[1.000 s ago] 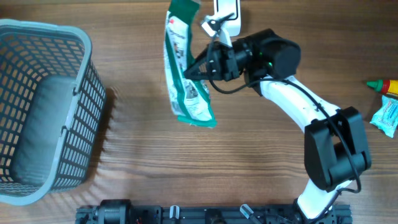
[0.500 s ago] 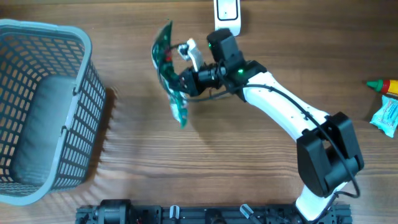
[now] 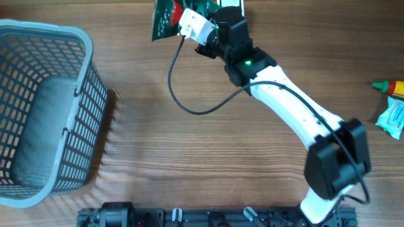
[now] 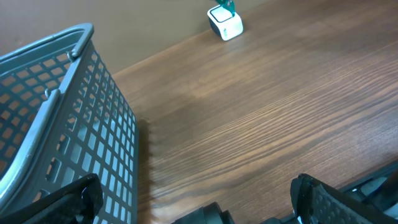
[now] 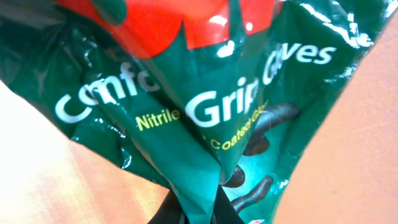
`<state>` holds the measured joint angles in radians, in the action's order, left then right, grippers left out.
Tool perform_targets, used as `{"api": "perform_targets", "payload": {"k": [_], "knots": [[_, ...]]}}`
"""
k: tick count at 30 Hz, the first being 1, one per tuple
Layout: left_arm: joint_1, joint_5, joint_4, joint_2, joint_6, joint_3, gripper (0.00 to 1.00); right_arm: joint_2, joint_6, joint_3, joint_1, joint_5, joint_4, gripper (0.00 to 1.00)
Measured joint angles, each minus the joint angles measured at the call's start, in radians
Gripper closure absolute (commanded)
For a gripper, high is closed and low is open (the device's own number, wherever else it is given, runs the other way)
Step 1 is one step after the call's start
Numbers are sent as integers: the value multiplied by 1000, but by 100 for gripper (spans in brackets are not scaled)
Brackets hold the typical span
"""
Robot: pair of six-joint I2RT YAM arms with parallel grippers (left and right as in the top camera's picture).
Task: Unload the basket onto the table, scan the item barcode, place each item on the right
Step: 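Lift gloves packet up to the scanner window with right gripper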
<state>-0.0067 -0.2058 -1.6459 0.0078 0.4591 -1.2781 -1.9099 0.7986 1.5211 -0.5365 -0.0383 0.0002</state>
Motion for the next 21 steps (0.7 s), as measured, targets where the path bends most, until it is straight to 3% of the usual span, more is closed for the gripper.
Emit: {"api": "perform_targets", "payload": {"k": [3, 7, 13, 21], "knots": [[0, 0, 0, 0, 0, 0, 0, -106, 95, 2, 28, -55, 135, 96], [0, 0, -1, 0, 0, 0, 0, -241, 158, 74, 98, -54, 162, 96], [0, 0, 0, 0, 0, 0, 0, -318, 125, 207, 171, 43, 149, 96], [0, 0, 0, 0, 0, 0, 0, -314, 40, 230, 143, 173, -11, 96]]}}
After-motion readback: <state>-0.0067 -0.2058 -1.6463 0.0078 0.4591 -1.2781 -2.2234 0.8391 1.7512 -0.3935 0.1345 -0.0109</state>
